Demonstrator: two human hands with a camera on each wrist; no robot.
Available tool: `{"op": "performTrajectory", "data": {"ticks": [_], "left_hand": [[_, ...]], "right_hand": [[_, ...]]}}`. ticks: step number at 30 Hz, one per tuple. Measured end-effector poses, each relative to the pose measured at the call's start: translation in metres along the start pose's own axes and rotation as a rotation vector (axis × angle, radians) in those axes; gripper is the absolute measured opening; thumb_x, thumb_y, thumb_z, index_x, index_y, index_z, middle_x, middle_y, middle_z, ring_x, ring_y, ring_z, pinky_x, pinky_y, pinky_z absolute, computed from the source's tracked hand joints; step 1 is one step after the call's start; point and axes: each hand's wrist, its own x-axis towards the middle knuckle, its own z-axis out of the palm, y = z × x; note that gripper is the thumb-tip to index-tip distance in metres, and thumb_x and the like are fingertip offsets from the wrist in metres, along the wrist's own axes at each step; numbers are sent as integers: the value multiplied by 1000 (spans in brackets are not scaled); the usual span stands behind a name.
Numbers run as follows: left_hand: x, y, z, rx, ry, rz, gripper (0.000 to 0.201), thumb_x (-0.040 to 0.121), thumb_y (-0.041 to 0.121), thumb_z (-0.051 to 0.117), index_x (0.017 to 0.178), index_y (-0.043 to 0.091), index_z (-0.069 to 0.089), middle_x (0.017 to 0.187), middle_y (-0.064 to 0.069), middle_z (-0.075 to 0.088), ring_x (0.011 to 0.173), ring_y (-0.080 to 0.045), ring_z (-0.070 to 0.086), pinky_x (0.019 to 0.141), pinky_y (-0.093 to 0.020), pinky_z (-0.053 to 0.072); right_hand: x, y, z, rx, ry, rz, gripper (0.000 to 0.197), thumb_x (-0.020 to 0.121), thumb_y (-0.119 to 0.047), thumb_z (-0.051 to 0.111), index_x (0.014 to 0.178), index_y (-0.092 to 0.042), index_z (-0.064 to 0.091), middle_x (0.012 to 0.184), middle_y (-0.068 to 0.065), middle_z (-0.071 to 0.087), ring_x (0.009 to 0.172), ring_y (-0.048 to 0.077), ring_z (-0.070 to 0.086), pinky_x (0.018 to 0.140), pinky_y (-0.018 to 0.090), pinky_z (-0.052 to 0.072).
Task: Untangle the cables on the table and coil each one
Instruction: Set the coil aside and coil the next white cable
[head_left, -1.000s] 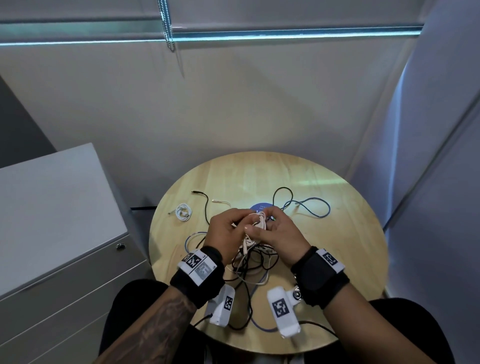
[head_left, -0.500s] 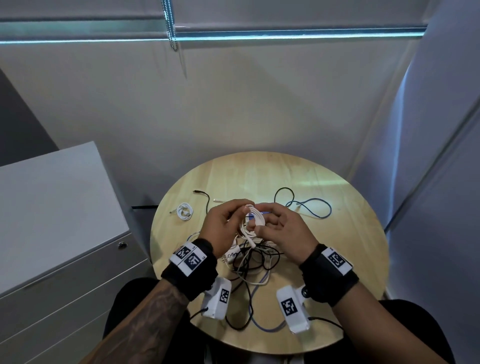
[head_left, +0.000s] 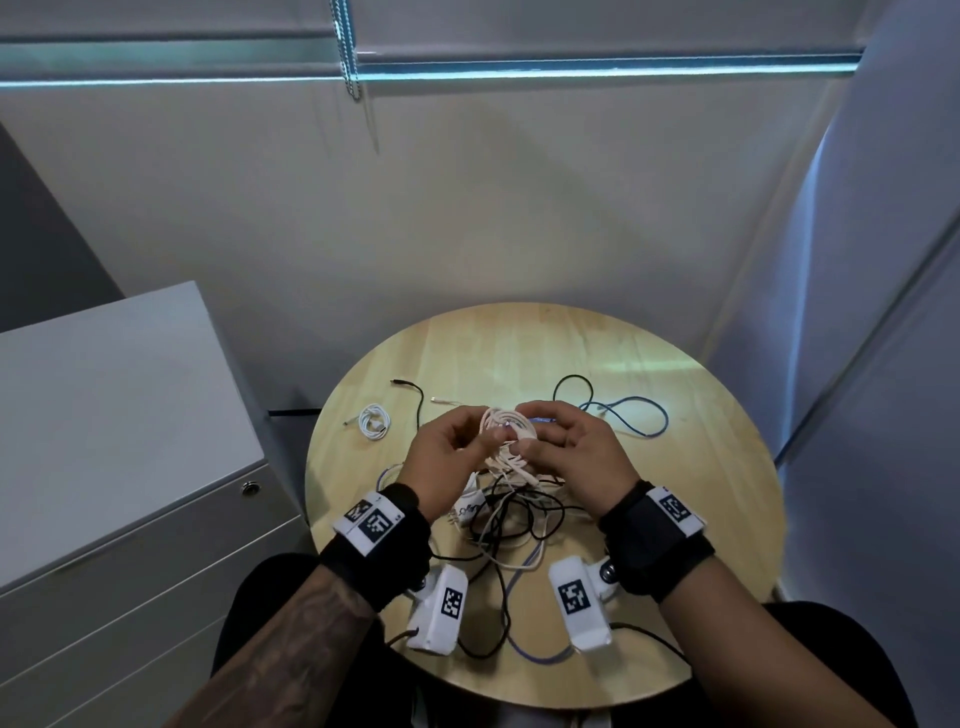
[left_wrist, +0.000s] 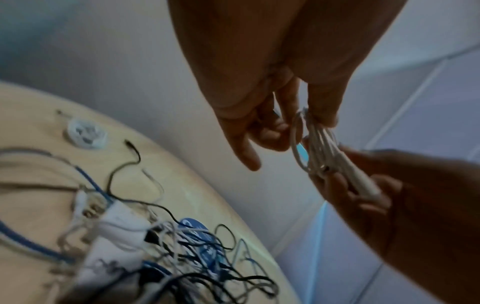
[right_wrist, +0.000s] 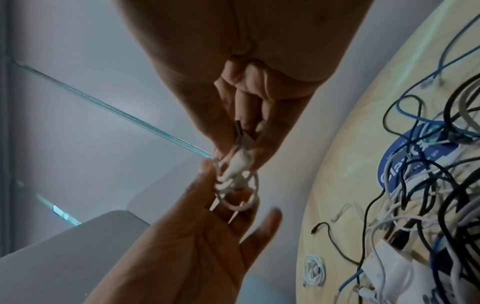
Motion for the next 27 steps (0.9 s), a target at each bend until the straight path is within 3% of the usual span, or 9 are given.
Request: {"op": "performTrajectory", "data": {"ticks": [2,4,7,10,14,17,21,24,27], "left_hand": [[0,-6,-4,258,60,-7,22,84,34,74,86,12,70,77,-4,70,66,-12,63,61,-31,52],[-1,-6,-5,333,56,-93,38,84,41,72,78,3,68,69,-12,68,59,-15,64,55,-29,52],[-4,-1,2,65,70,-196,24,89,20,70,82,-3,70,71,-13,71,65,-23,70,56,-32,58],[-4,-2,6,-81,143,-199,13,91,6,65,90,-6,71,83,-26,70,69,-27,67,56,-28,56],[-4,-2,9,-166,129,-201,14,94,4,60,96,-2,73,86,-24,70,69,-22,64,59,-29,56],[-4,-4,4,-299,51,-220,16,95,6,58,102,2,72,88,-13,73,73,-19,67,61,-26,55],[-5,-6,0,-586,-85,-274,19,94,10,56,108,4,68,95,-10,73,84,-18,69,72,-27,58],[-6,-6,-4,-757,-157,-272,23,90,15,55,107,4,67,99,-10,72,91,-20,69,85,-33,57],[-7,-7,-12,-764,-211,-300,23,88,18,54,103,6,68,96,-10,72,87,-18,69,74,-30,59]], "right_hand": [[-1,3,3,-19,15,-8,33,84,10,67,113,-6,63,92,11,77,74,20,68,66,30,55],[-4,8,7,-41,49,-36,31,85,6,68,112,-8,64,92,7,77,76,18,68,68,28,55],[-8,12,13,-70,100,-91,26,85,-3,72,108,-14,66,96,3,77,85,17,72,76,31,57],[-4,18,15,-102,131,-110,23,85,-6,73,103,-20,68,97,0,76,93,14,72,79,30,57],[0,24,10,-206,165,-128,21,88,-14,72,103,-28,72,96,-7,75,93,12,70,78,28,56],[1,19,8,17,120,-3,20,90,-4,67,106,-15,71,85,-3,75,77,13,69,62,23,55],[2,16,7,326,49,144,20,92,-3,61,111,-6,66,93,9,73,81,19,68,67,25,57],[1,13,9,438,-28,197,24,88,-7,62,111,-5,67,98,9,74,83,17,70,69,24,58],[0,12,10,476,-101,228,25,83,-9,64,107,-6,68,98,10,74,83,17,71,68,25,59]]}}
